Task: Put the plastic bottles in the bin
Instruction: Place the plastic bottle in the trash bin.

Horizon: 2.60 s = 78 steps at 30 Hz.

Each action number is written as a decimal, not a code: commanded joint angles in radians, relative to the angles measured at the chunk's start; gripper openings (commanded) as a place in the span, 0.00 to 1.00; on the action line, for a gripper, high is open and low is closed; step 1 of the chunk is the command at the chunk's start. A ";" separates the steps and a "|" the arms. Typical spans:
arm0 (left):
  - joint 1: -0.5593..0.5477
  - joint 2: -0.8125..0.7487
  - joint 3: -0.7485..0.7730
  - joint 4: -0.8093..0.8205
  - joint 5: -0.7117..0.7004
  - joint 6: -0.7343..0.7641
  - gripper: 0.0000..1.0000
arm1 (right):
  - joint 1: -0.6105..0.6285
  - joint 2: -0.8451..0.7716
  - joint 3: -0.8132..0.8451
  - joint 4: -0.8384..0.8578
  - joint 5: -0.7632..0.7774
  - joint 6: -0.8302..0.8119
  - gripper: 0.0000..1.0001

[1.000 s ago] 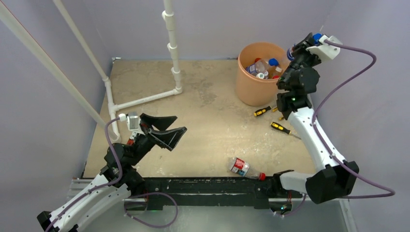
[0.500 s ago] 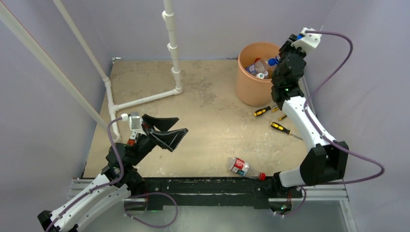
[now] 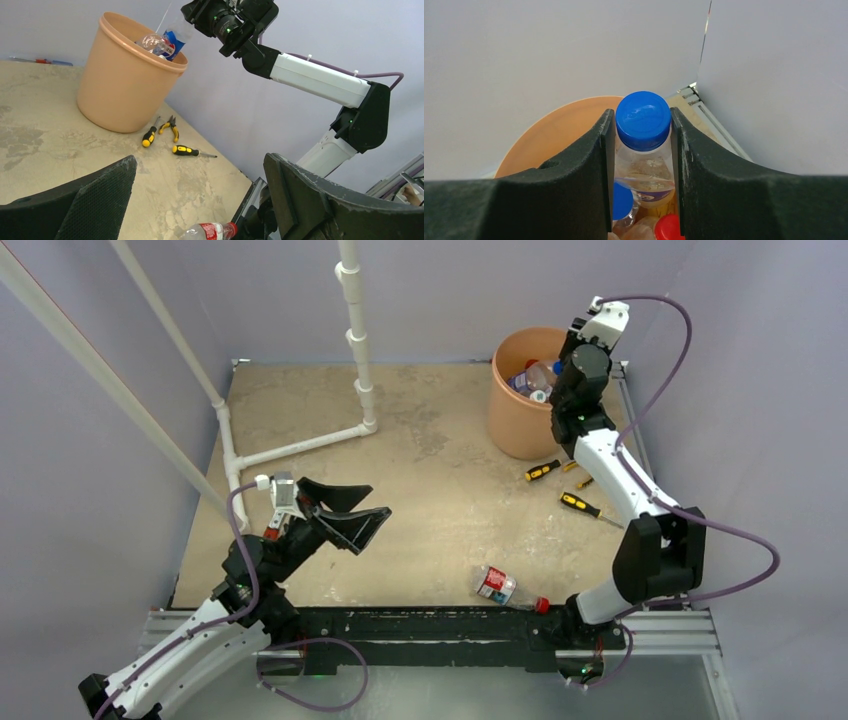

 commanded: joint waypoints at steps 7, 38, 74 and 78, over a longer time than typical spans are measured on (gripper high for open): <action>-0.005 -0.001 -0.012 0.022 0.017 -0.024 0.98 | -0.004 0.013 -0.027 -0.093 -0.156 0.081 0.00; -0.005 -0.024 -0.015 0.014 0.038 -0.074 0.98 | -0.004 -0.077 0.175 -0.359 -0.262 0.266 0.99; -0.005 -0.011 -0.006 -0.014 0.016 -0.056 0.97 | -0.022 0.233 0.390 -0.418 -0.326 0.212 0.35; -0.005 -0.017 -0.006 -0.023 0.012 -0.052 0.97 | -0.023 0.176 0.320 -0.348 -0.279 0.219 0.28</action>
